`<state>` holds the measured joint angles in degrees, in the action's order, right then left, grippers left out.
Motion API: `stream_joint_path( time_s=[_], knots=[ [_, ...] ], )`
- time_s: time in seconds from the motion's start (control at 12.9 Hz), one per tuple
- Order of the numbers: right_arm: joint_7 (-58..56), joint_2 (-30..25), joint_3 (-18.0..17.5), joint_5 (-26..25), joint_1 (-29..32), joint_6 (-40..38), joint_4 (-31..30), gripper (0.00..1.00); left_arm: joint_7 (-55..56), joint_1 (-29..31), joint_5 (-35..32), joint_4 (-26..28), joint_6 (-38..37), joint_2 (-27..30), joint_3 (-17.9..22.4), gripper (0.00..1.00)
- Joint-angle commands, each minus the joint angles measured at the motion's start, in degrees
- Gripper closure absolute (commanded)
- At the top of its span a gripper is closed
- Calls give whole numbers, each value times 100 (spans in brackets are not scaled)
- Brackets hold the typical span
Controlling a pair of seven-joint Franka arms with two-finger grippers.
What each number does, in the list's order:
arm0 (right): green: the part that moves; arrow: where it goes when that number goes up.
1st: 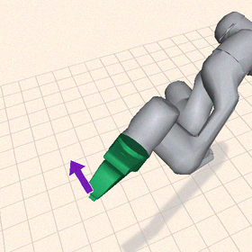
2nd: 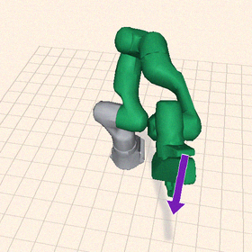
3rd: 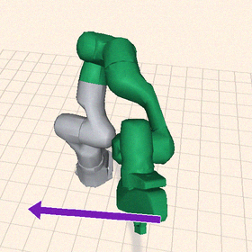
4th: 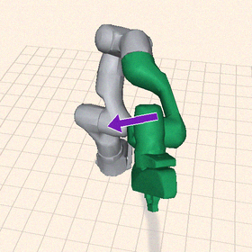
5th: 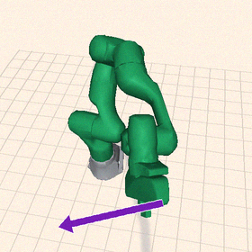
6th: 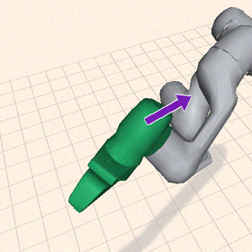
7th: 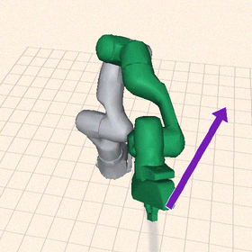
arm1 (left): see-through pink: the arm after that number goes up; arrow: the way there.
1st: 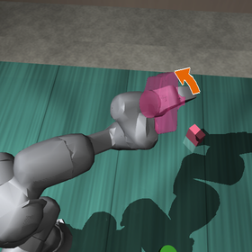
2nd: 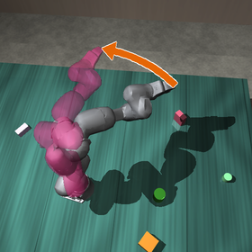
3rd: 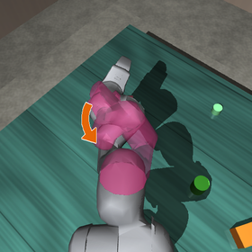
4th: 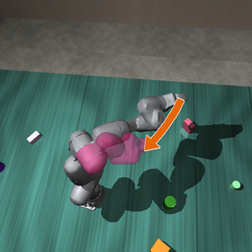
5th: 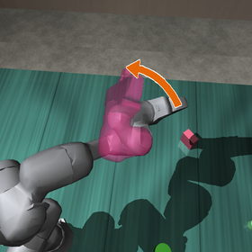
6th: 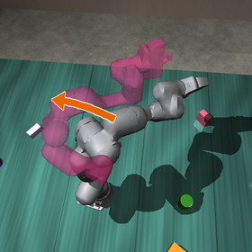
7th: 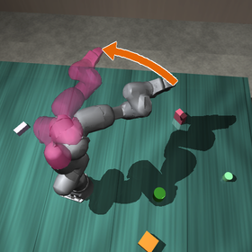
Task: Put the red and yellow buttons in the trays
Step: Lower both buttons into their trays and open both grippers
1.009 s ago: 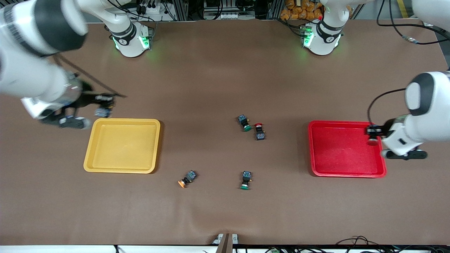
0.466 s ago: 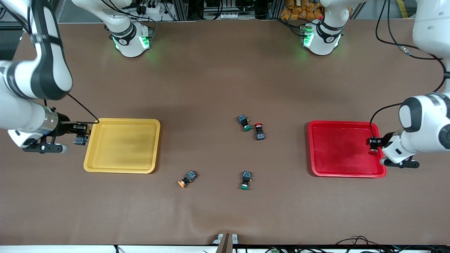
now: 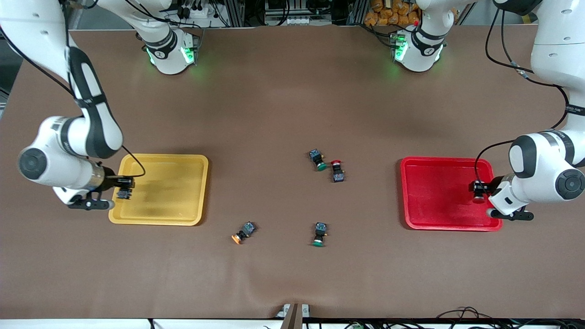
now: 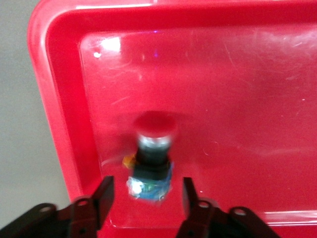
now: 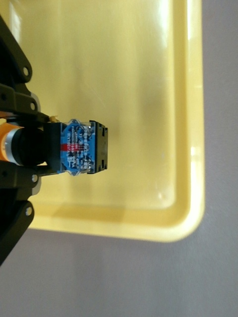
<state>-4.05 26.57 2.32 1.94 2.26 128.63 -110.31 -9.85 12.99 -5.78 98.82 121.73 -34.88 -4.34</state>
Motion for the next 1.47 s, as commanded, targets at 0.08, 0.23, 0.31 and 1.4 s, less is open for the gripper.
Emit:
stream_joint_path(
  time_s=[0.08,0.23,0.31,1.4],
  knots=[
    [-35,304,-109,-18,64,364,-26,100,18,81,-107,-3,18,42,-76,0],
    [-43,322,-109,-18,55,373,-26,52,88,46,-90,-3,9,68,-76,0],
    [-44,322,-118,-18,46,347,-9,1,80,37,-90,-3,-43,138,-85,0],
    [3747,-225,-188,668,-1947,-3531,3188,0,4453,-453,7,-433,-1424,896,-2159,0]
  ],
)
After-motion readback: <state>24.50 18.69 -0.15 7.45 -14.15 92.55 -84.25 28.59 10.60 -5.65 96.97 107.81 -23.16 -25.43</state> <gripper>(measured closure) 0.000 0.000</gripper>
